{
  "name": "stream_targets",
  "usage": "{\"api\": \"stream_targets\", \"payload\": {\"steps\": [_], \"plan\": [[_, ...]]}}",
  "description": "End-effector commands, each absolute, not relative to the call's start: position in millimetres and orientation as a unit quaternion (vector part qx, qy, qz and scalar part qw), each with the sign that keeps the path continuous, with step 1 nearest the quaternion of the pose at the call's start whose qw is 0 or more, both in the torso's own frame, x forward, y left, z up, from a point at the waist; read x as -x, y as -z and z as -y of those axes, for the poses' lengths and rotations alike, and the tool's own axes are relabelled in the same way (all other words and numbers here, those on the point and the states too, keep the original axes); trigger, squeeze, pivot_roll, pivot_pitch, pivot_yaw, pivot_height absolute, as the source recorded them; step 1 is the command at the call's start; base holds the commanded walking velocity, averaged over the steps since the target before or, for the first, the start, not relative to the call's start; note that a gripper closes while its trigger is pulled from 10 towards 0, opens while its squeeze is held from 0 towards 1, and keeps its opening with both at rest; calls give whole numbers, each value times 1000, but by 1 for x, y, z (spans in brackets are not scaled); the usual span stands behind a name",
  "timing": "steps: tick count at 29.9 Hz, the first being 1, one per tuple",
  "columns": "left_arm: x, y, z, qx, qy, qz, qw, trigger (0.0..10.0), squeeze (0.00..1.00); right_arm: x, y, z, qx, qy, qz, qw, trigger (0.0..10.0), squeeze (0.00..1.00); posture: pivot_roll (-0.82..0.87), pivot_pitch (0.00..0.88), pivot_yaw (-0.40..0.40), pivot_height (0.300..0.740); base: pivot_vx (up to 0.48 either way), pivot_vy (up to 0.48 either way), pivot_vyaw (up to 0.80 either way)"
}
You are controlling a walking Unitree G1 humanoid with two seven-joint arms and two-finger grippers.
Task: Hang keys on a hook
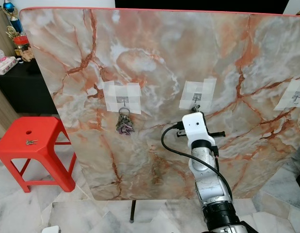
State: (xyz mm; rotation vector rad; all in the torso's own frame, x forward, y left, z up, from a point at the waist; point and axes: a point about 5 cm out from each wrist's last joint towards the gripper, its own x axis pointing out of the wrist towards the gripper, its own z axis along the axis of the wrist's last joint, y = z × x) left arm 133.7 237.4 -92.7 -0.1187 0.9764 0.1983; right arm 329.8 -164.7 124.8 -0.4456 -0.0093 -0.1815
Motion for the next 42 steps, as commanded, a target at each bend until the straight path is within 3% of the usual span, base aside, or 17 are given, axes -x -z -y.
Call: {"api": "stream_targets", "payload": {"steps": [1,39,40,41,42], "plan": [[-132,94,-236,52,-88,-472,876,10000,0,-334,-138,163,216,92,29,972,10000,0,120,0,-45,740,0,0,0],[-133,94,-235,54,-87,-470,877,10000,0,-342,-130,164,272,64,-42,959,10000,0,122,0,-50,740,0,0,0],[-133,94,-235,54,-87,-470,877,10000,0,-341,-129,165,270,66,-46,959,10000,365,122,0,-49,740,0,0,0],[-133,94,-235,54,-87,-470,876,10000,0,-341,-128,166,267,68,-48,960,10000,1000,123,0,-49,740,0,0,0],[-133,94,-235,54,-87,-470,877,10000,0,-341,-128,166,266,69,-49,960,10000,1000,123,0,-48,740,0,0,0]]}}
